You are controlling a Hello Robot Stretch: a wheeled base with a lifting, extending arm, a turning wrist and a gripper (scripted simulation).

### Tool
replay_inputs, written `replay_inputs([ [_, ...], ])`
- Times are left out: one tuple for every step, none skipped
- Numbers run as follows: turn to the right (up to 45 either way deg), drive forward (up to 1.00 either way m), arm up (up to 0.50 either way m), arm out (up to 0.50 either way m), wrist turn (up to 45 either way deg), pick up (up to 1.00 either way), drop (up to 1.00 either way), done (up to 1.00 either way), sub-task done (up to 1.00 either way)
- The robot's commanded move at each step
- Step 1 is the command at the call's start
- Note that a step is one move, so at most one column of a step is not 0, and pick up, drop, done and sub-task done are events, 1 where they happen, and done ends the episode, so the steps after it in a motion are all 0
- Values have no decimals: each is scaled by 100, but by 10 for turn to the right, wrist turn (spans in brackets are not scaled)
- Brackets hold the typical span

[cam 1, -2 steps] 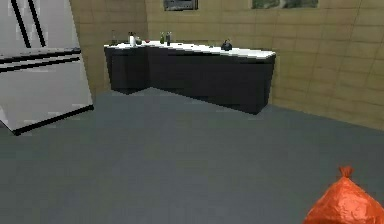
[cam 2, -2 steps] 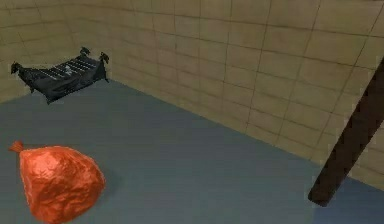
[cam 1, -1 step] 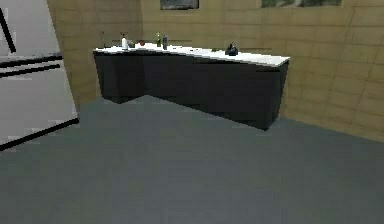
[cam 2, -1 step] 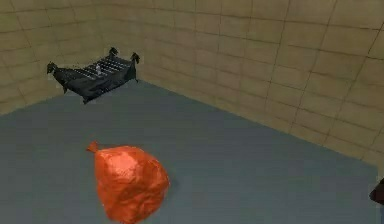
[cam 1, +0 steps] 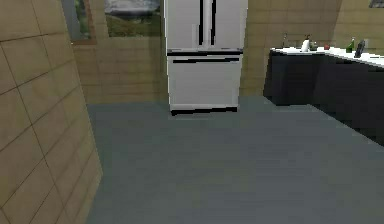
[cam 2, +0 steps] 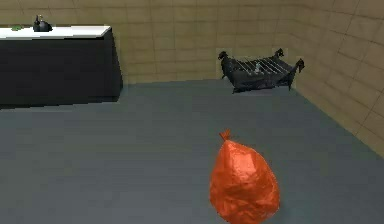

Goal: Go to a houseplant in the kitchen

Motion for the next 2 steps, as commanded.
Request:
replay_inputs([
  [-120, 0, 0, 0, 0, 0, 0, 0, 0],
  [0, 100, 0, 0, 0, 0, 0, 0, 0],
])
